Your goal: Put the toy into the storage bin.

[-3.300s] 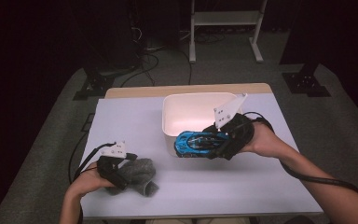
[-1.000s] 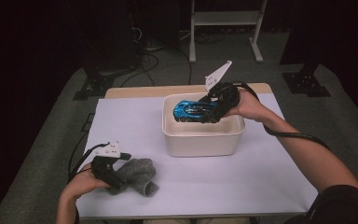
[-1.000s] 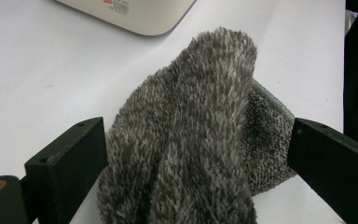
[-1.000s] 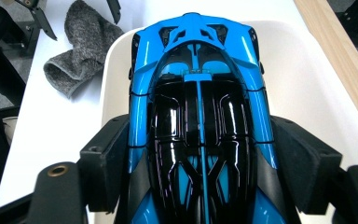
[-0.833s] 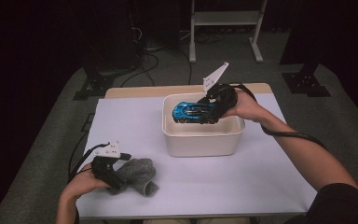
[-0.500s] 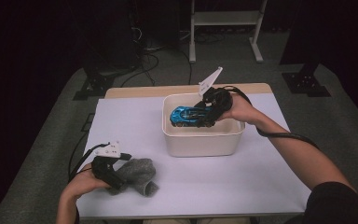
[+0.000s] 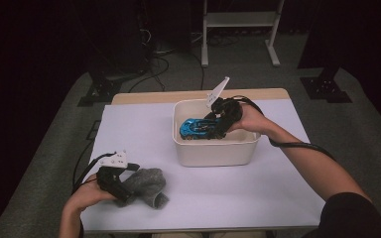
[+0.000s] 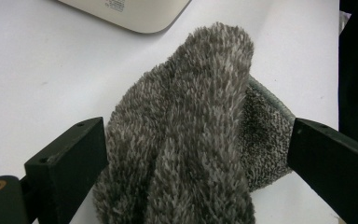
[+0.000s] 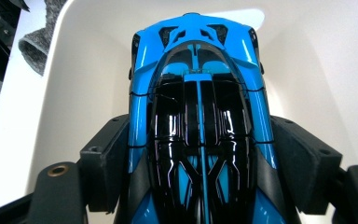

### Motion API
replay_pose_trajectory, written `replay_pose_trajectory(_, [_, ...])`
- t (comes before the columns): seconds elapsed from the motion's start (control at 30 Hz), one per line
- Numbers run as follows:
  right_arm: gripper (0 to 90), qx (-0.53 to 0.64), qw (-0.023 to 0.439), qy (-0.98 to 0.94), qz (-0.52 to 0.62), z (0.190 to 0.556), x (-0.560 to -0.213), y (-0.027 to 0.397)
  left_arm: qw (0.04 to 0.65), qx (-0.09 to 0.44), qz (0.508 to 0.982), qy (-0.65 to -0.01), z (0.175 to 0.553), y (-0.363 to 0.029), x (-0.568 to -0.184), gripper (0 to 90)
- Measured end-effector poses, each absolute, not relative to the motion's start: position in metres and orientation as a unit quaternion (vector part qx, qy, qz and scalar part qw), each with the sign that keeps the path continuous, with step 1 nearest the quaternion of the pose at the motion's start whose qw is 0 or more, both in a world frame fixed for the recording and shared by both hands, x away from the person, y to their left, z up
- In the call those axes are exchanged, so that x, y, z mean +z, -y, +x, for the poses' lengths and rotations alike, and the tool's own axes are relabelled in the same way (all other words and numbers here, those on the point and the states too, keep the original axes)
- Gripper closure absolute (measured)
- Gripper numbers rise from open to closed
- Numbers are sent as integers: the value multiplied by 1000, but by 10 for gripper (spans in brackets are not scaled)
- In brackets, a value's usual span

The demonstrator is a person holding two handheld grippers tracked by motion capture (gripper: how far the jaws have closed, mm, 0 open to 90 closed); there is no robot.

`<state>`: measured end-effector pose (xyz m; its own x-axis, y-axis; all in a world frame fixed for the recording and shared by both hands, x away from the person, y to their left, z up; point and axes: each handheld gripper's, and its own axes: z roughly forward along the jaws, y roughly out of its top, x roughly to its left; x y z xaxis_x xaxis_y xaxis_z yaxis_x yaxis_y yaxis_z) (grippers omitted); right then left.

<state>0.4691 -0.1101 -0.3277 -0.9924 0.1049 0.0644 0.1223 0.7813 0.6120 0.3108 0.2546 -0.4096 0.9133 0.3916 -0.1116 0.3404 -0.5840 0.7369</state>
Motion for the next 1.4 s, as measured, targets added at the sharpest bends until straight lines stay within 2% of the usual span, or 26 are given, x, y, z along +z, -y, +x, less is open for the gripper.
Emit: replay_pose_trajectory(1.4, [251, -253, 36, 966, -47, 468, -352, 87, 414, 27, 887, -202, 310, -257, -408, 39])
